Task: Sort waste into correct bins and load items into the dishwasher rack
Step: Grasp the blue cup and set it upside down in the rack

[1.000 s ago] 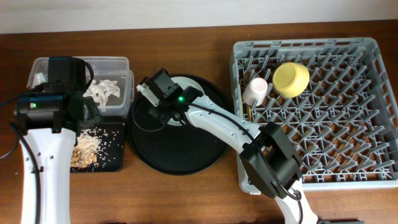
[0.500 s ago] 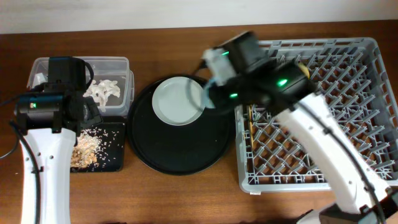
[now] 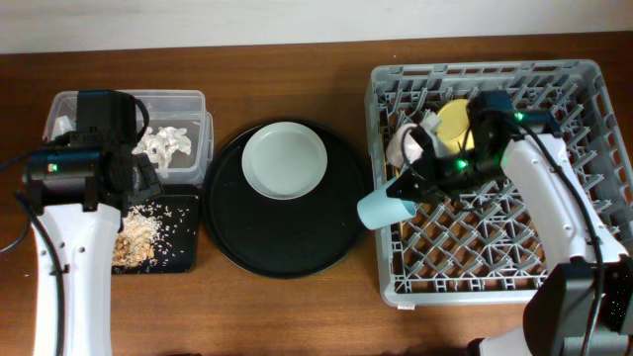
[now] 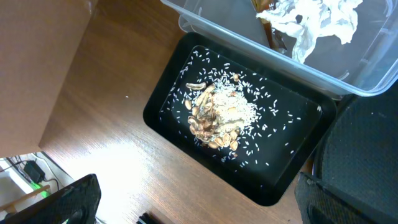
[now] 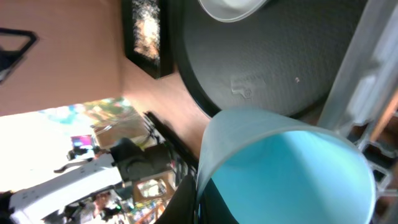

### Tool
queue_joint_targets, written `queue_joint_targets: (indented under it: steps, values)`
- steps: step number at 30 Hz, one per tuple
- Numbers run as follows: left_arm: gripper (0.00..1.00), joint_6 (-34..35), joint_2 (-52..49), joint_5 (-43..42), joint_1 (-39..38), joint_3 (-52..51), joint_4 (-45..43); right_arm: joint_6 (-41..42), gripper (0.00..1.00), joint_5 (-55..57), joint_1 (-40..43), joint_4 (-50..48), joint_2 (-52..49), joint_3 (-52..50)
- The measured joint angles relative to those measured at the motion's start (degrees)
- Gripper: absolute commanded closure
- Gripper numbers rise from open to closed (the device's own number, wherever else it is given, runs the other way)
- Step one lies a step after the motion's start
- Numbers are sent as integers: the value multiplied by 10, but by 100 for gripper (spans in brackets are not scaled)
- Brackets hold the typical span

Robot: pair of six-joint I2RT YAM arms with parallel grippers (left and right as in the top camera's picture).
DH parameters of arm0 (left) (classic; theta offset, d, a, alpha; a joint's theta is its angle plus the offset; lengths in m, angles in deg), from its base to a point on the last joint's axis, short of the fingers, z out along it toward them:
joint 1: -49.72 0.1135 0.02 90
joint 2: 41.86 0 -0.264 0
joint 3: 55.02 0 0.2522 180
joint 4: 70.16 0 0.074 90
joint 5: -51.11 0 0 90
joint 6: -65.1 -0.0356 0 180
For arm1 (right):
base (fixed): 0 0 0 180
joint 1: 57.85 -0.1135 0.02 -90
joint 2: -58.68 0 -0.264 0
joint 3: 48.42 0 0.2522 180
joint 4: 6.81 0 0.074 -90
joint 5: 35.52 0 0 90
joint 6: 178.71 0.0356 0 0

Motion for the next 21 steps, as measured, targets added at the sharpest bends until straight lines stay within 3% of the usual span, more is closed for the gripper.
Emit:
queue_joint_targets:
  steps: [4,9,21]
  values:
    - [1,0,0,0,0,0,0,-79,96,-85,64,-36,0,-97]
    - [1,0,0,0,0,0,0,-103,90,-142,118,-104,1,-161]
    - [1,0,0,0,0,0,0,-116,89,-133,133,-126,1,-175]
